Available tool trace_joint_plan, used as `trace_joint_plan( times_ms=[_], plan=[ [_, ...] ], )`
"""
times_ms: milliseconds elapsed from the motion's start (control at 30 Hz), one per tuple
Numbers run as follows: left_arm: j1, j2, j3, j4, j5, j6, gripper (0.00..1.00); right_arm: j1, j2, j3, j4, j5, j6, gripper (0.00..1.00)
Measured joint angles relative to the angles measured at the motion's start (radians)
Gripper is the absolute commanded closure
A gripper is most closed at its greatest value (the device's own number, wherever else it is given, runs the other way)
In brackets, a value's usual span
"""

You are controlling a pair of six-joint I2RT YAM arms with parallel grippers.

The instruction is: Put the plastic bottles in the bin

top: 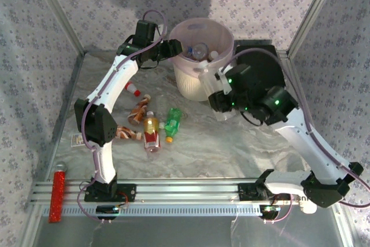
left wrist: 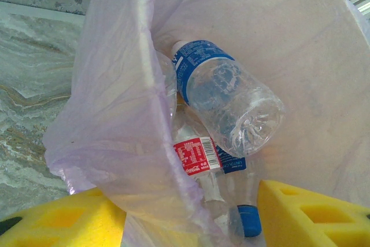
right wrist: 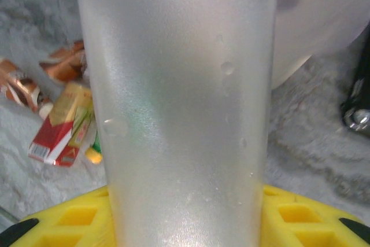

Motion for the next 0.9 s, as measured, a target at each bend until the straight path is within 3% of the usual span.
trace_joint_plan(
  times_ms=[367,900],
  plan=[
    [0.0,0.0,0.0,-0.001,0.0,0.001,0.39,-0.226,0.305,0.441,0.053,-0.089,-0.091,0.52],
    [0.0,0.004,0.017,-0.025,0.0,0.002,0.39,-0.326,0.805,0.941,0.082,-0.143,-0.074,0.52]
  ],
)
